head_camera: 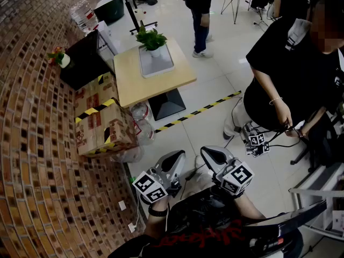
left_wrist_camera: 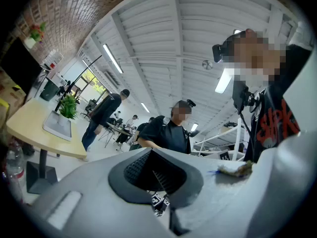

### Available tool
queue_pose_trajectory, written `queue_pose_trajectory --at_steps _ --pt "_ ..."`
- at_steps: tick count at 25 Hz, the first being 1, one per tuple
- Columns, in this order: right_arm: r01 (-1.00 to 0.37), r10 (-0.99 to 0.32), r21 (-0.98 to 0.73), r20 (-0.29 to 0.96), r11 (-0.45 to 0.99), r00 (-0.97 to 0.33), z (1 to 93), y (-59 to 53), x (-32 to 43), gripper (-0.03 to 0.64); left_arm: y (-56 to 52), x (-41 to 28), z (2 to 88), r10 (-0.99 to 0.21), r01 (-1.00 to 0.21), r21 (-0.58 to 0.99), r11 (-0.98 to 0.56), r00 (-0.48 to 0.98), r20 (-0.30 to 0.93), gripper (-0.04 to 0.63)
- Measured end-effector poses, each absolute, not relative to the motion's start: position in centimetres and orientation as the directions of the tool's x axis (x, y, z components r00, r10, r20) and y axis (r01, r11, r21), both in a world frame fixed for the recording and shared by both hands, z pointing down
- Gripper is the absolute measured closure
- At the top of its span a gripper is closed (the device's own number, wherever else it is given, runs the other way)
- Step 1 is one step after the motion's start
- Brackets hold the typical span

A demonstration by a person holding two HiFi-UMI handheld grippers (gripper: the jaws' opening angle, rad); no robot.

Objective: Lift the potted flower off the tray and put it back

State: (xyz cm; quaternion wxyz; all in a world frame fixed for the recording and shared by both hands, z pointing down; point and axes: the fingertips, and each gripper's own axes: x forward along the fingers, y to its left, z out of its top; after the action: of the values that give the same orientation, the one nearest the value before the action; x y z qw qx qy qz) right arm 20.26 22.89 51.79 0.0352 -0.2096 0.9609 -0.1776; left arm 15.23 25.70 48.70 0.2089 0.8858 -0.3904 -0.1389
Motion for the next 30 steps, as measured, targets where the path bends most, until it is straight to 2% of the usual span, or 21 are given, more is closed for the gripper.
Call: queue_pose_trajectory --at_steps 7,14,24,30 --pt "-0.341 -0.373 -0.271 -0.074 0.900 -0.925 45.9 9.9 17.6 0.614 13.7 14.0 45.1 -0.769 -0.734 0.318 -0.599 0.638 0.024 0.603" --pt "-0.358 -0.381 -0.217 -0.076 0.908 -0.921 45.4 2.0 14.4 0.614 7.7 10.6 45.1 -0.819 -0.785 0.306 -0.539 0.574 0.029 0.603" --pt "-0.403 -0.408 -0.155 0.002 0.902 -0.913 49.0 -8.7 3.5 0.612 -3.8 0.3 48.9 -0.798 -0.758 0.321 -0.568 0.602 0.009 0.603" --pt "-0.532 -0.533 -0.130 0.030 0.837 -0.846 50.3 -16.7 -2.3 0.597 -10.3 -6.7 49.9 -0.732 -0.700 0.305 -0.646 0.681 0.015 0.603"
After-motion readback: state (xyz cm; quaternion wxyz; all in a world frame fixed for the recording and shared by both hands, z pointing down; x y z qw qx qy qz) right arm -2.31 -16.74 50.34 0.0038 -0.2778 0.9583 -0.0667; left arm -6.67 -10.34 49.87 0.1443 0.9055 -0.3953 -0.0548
